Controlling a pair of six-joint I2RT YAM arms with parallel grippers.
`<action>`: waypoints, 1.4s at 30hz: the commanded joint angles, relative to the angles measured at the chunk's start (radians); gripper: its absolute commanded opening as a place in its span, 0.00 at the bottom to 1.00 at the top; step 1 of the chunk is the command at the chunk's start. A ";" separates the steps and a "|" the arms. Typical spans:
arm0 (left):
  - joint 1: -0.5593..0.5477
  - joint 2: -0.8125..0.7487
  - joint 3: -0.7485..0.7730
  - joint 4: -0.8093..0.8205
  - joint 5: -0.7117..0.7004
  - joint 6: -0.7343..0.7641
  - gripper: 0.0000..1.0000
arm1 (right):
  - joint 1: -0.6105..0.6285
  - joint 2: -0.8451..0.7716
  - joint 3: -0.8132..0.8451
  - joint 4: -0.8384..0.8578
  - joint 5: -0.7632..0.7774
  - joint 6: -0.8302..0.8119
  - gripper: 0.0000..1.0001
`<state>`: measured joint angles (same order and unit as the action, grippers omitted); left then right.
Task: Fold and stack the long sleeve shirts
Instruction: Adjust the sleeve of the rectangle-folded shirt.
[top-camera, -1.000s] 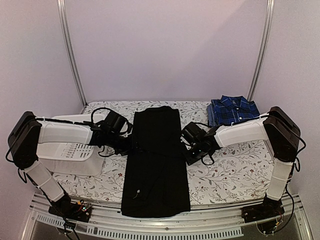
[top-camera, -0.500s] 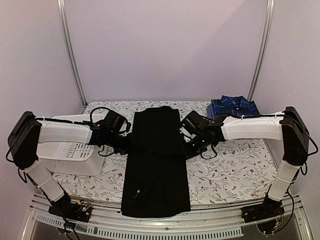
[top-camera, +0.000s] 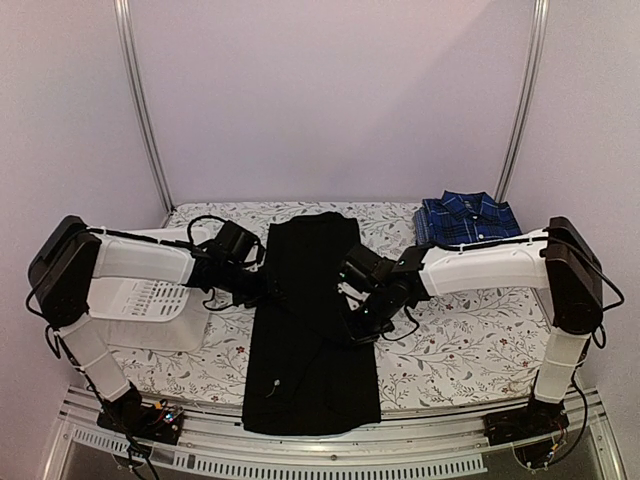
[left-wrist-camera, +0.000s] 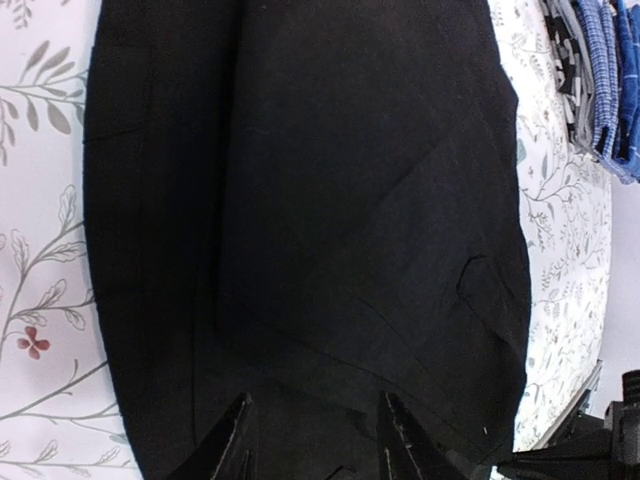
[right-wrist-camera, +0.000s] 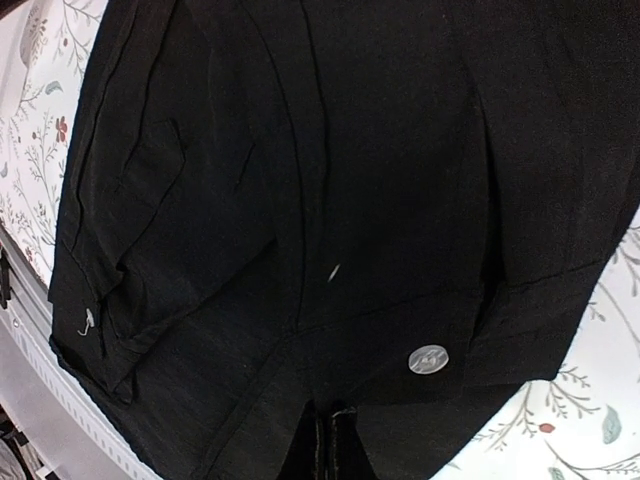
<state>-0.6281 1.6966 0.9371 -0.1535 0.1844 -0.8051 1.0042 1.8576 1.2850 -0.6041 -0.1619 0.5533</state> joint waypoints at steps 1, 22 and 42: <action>0.019 0.031 0.025 0.019 -0.024 0.010 0.40 | 0.022 0.048 0.045 0.009 -0.060 0.068 0.00; 0.036 0.180 0.155 -0.036 -0.129 0.096 0.20 | 0.065 -0.022 -0.008 0.057 -0.057 0.176 0.35; 0.043 0.083 0.242 -0.202 -0.261 0.179 0.23 | -0.011 -0.120 -0.148 0.106 0.077 0.164 0.28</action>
<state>-0.5865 1.8633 1.1305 -0.2886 -0.0170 -0.6693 1.0004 1.7622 1.1515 -0.5293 -0.1120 0.7185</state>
